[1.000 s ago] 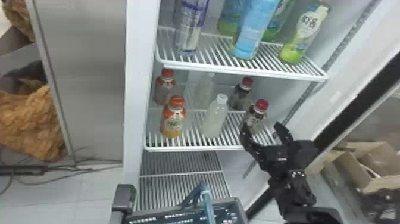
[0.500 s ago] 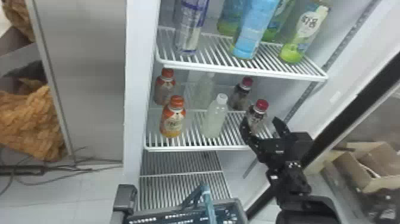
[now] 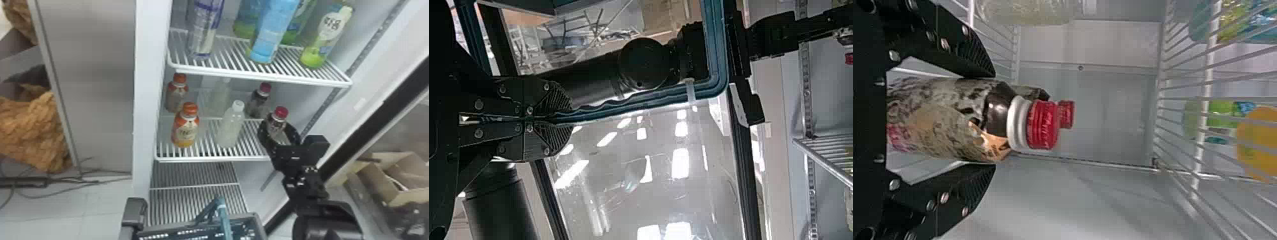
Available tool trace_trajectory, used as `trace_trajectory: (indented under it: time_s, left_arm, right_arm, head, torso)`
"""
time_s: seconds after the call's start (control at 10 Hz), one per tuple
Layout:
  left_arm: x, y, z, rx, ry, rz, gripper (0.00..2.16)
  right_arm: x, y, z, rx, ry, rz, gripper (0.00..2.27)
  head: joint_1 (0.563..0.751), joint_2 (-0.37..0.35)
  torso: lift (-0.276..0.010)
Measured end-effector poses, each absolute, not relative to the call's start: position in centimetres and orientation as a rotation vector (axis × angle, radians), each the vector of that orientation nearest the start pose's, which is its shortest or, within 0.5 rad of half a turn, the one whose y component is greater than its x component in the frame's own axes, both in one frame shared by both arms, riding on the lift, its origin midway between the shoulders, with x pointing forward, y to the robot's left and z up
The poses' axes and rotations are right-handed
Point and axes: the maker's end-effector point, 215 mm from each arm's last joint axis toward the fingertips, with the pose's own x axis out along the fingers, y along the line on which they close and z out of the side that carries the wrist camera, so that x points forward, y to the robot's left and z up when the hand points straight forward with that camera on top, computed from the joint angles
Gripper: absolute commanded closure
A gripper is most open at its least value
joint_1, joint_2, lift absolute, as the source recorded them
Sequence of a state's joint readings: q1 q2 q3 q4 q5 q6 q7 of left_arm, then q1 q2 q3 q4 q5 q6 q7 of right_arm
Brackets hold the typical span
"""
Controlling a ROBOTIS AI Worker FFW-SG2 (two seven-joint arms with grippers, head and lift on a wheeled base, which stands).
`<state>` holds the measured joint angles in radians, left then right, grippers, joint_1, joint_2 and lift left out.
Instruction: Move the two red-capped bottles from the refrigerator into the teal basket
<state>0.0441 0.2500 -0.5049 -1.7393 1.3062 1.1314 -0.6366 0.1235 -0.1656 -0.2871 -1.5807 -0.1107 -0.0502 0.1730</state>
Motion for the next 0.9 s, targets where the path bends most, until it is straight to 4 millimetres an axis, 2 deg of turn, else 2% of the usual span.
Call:
trace_trajectory:
  time_s: [0.2,0.4,0.9]
  left_arm:
    - [20.7,-12.6,-32.5,-1.162,1.061,-1.568,1.11]
    - [20.6,-12.6,-32.5,-1.161,1.063,-1.569,1.11]
    - [20.8,-12.6,-32.5,-1.163,1.055,-1.565,1.11]
  right_arm:
    - [54.0,-41.1,-36.2,-0.044,0.039,-0.098,0.61]
    - [53.7,-40.4,-35.6,-0.013,0.024,-0.079,0.61]
    - [51.4,-37.9,-30.5,0.01,-0.035,-0.029,0.61]
  head:
    - [0.695,-0.35]
    - [0.695,-0.35]
    - [0.695,-0.35]
  torso:
    - [-0.228]
    - [-0.228]
    - [-0.228]
